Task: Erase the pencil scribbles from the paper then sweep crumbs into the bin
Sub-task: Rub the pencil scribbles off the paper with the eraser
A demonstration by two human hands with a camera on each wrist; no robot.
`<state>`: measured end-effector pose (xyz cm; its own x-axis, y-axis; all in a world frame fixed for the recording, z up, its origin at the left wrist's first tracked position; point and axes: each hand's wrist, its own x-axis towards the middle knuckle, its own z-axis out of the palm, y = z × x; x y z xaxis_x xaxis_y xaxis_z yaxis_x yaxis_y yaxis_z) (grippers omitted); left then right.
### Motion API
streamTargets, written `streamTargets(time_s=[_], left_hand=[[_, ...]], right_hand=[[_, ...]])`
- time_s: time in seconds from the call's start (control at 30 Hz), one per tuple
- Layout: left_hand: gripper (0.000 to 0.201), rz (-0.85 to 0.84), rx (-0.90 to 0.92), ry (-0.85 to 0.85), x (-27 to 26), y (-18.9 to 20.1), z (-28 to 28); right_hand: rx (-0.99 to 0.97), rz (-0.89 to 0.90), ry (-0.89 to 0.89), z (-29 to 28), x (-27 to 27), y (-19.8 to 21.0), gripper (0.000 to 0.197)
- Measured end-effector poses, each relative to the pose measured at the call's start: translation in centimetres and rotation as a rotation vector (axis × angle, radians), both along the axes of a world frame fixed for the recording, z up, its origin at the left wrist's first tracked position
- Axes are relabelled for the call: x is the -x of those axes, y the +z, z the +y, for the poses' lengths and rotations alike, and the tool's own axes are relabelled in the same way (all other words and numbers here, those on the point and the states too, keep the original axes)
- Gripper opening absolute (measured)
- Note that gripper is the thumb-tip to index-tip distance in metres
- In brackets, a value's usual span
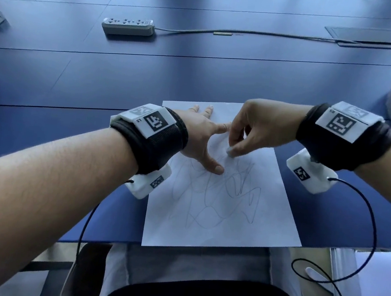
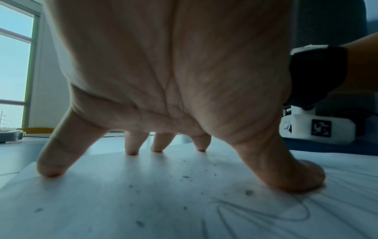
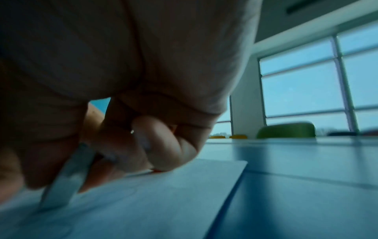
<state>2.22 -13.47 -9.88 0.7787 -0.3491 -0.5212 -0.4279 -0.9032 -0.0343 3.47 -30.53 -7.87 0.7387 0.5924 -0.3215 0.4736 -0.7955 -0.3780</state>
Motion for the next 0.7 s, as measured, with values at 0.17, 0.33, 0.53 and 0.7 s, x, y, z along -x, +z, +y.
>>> streamTargets(time_s=[0.17,0.33,0.53,0.7], left_hand=[[0.116,0.001,0.007,0.008,-0.1,-0.2,0.0],[0.116,0.001,-0.011,0.002,0.0,0.0,0.0],[0.114,-0.003,-0.036,-0.021,-0.2,0.3,-0.7],[0.114,0.004,-0.049,-0.020,-0.3,0.2,-0.8]], right_hand=[[-0.017,-0.109,-0.141,-1.2,-1.9,0.4,0.015],[0.022,0.068,-0.065,-1.3,-1.1,0.3,0.017],[-0.019,-0.006,-0.099,-1.6,-1.5,0.2,0.017],[-0.029,-0.067,-0.125,-1.5,-1.5,0.3,0.018]])
